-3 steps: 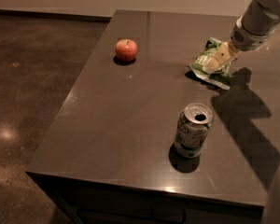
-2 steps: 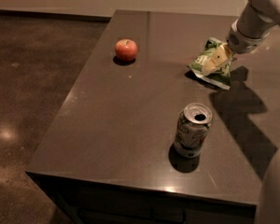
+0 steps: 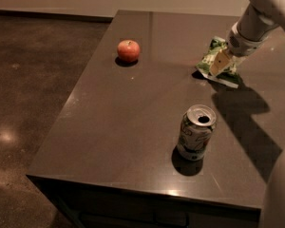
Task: Move green jalapeno chip bag near 7up can
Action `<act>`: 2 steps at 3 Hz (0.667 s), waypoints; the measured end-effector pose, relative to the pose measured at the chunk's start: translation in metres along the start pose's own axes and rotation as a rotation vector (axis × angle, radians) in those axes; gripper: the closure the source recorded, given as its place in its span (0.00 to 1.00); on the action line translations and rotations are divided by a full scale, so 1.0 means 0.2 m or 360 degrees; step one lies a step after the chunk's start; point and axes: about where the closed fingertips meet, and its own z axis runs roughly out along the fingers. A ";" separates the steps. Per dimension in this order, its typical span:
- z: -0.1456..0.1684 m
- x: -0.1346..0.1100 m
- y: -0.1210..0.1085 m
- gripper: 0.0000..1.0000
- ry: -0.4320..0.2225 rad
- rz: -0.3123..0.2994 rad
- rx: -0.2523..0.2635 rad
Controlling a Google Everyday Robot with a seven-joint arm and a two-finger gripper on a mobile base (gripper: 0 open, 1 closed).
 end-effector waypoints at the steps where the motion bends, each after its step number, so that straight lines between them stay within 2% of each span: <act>1: -0.04 0.02 0.03 0.67 -0.0007 -0.0018 -0.0022; 2: -0.10 0.06 0.05 0.88 -0.0004 -0.0055 -0.0035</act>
Offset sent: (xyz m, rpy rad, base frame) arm -0.0451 -0.0024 0.0348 -0.0014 0.0027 0.0783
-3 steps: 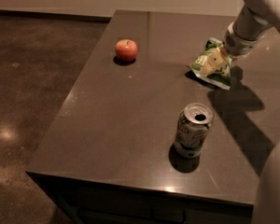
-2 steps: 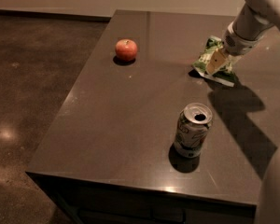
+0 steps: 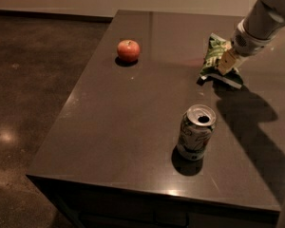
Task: Move green jalapeno chip bag near 7up can
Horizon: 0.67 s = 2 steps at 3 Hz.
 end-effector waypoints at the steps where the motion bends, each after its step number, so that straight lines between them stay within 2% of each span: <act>1: -0.08 0.05 0.05 1.00 0.0019 -0.0099 -0.0017; 2: -0.16 0.14 0.10 1.00 0.0035 -0.0213 -0.0032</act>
Offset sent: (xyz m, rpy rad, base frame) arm -0.0761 -0.0041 0.0326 -0.0683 0.0222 0.2127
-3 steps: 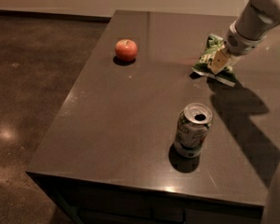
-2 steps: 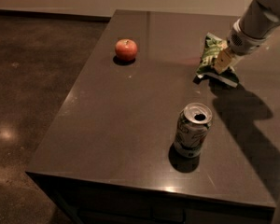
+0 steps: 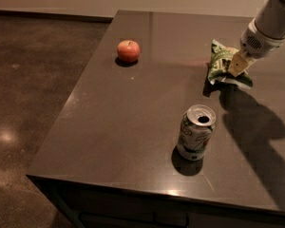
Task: Move green jalapeno chip bag near 7up can
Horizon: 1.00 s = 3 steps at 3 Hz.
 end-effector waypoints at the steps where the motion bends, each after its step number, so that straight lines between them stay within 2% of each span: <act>1: -0.07 0.09 0.10 1.00 0.0010 -0.0151 -0.0042; 3: -0.18 0.24 0.35 1.00 -0.0045 -0.0469 -0.0207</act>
Offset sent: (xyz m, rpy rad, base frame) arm -0.1053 0.0207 0.0181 0.0008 0.0325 0.3748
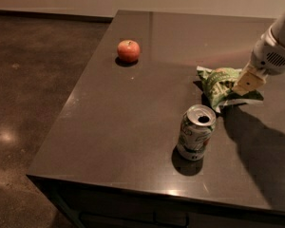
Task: Move green jalapeno chip bag near 7up can
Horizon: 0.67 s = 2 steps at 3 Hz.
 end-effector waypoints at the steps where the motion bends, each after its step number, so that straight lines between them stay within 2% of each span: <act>1: -0.01 0.02 0.11 1.00 -0.0065 -0.0102 -0.0074; 2: -0.03 0.03 0.23 1.00 -0.0158 -0.0218 -0.0162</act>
Offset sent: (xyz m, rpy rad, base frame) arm -0.0739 0.0301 0.0000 0.1879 0.0022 0.3034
